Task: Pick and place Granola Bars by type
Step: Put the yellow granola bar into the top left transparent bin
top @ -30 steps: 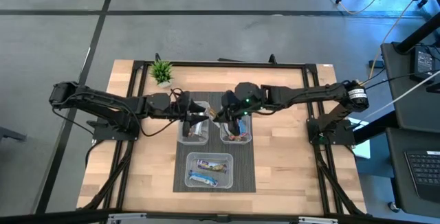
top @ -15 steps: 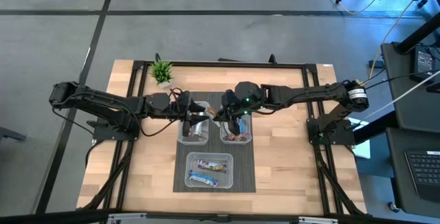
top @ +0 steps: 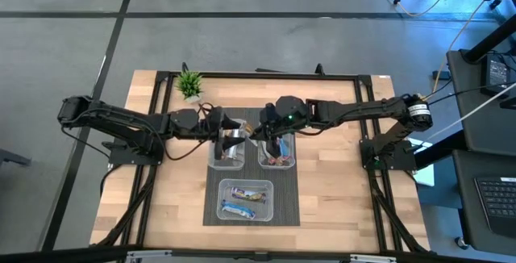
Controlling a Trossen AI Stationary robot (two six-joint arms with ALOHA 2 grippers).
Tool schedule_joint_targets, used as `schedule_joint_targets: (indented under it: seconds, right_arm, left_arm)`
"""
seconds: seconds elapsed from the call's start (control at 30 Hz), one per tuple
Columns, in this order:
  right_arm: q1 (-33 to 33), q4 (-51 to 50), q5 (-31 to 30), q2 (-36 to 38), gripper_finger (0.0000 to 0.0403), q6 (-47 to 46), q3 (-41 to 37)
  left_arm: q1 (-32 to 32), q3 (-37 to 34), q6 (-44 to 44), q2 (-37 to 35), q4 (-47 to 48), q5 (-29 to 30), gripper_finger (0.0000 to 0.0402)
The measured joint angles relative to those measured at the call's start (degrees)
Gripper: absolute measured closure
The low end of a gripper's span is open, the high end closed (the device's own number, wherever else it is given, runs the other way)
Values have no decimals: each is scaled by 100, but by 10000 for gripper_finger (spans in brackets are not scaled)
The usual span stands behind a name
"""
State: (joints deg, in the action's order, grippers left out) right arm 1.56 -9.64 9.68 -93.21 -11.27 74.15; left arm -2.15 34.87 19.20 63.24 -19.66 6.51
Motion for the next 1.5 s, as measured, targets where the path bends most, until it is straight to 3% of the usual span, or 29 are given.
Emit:
schedule_joint_targets:
  seconds: [0.17,0.5,0.77,1.23,1.5]
  right_arm:
    - [1,118,-16,0,359,-4,0]
    - [2,736,-16,-2,359,-20,0]
    - [2,1007,-16,-2,359,-17,0]
    - [2,1028,-16,-4,353,150,0]
    - [2,785,56,-3,264,426,0]
  left_arm:
    - [3,0,339,0,-35,406,149]
    - [0,0,-440,0,-904,155,149]
    - [4,0,-499,0,-1327,242,154]
    - [4,0,-694,0,-1344,282,264]
    - [4,0,-677,0,-1240,284,311]
